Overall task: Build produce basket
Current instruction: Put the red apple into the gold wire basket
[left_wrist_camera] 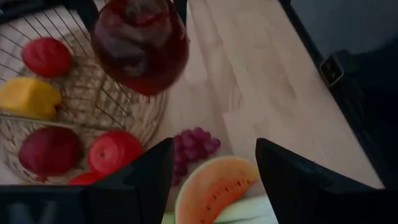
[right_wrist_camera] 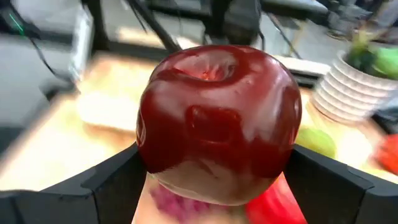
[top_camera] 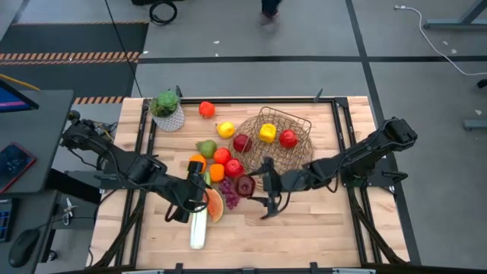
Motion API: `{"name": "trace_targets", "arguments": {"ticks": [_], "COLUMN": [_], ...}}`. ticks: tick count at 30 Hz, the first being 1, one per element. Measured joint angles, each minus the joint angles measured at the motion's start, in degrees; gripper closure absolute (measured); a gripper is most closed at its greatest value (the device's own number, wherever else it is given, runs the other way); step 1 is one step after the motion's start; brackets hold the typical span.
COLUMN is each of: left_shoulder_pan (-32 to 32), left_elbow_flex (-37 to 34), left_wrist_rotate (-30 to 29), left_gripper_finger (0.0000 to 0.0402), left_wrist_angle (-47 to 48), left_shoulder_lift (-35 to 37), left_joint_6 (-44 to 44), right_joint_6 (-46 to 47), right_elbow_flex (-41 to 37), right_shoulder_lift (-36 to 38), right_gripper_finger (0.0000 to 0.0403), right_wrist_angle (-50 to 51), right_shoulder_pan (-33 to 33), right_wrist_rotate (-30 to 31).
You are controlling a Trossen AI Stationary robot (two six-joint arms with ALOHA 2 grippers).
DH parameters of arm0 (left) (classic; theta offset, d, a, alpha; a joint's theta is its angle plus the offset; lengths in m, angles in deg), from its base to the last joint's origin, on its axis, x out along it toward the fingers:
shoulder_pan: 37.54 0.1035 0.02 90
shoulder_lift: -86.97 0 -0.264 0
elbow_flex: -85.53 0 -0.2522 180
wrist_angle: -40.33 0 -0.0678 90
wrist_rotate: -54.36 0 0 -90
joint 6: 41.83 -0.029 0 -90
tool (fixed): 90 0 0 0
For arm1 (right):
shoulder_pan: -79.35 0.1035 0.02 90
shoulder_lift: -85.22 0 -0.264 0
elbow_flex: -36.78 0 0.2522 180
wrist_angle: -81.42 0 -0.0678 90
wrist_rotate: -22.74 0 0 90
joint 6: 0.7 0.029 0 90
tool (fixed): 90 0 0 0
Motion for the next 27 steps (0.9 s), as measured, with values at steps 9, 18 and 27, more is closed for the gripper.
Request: {"name": "trace_targets", "arguments": {"ticks": [9, 18, 27], "left_shoulder_pan": [0.1, 0.1, 0.1], "left_elbow_flex": [-3.5, -3.5, -3.5], "left_wrist_rotate": [-0.2, -0.2, -0.2], "left_gripper_finger": [0.017, 0.017, 0.017], "left_wrist_angle": [-2.6, -3.5, -3.5], "left_shoulder_lift": [-0.1, -0.1, -0.1], "left_joint_6": [1.1, 1.1, 1.1], "right_joint_6": [-17.4, -29.9, -31.7], "right_elbow_flex": [0.0, 0.0, 0.0], "right_shoulder_lift": [-4.2, -9.2, -9.2], "right_gripper_finger": [0.0046, 0.0046, 0.0046], "right_wrist_angle": [-1.0, -5.8, -7.4], "right_shoulder_pan": [7.7, 10.3, 10.3], "right_wrist_rotate": [24.7, 41.6, 42.1]}}
